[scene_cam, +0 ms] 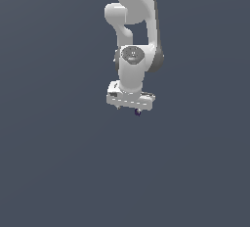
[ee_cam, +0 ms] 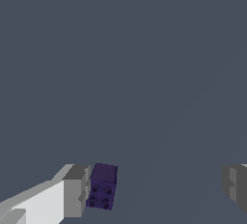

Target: Pick up the object and move it to a goal position.

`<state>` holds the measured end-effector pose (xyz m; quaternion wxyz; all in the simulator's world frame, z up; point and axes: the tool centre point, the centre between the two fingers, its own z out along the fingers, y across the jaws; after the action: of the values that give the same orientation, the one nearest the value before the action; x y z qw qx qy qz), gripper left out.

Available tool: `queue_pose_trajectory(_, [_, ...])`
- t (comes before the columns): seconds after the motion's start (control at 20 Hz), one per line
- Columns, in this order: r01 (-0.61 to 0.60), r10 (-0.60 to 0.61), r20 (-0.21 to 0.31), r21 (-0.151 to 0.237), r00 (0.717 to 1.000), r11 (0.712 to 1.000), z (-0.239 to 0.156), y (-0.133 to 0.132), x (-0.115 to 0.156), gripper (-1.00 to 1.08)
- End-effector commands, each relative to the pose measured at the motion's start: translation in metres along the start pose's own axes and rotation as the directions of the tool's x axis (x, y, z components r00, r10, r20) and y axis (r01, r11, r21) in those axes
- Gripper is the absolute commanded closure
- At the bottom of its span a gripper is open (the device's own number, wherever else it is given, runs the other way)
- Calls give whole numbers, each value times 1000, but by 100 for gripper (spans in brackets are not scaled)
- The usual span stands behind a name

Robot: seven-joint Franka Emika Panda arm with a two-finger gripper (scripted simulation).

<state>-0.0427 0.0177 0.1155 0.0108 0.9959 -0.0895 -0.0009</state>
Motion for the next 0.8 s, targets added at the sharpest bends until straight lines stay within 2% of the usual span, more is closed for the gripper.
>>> queue_pose_trajectory(0.0, [-43,43,0,6,999,999,11,-13,-14,-92])
queue_pose_trajectory(0.4, [-141,141,3,18,990,990,34,-37,-49,-92])
queue_pose_trajectory(0.75, [-177,177,4,21,984,984,42,-45,-62,-92])
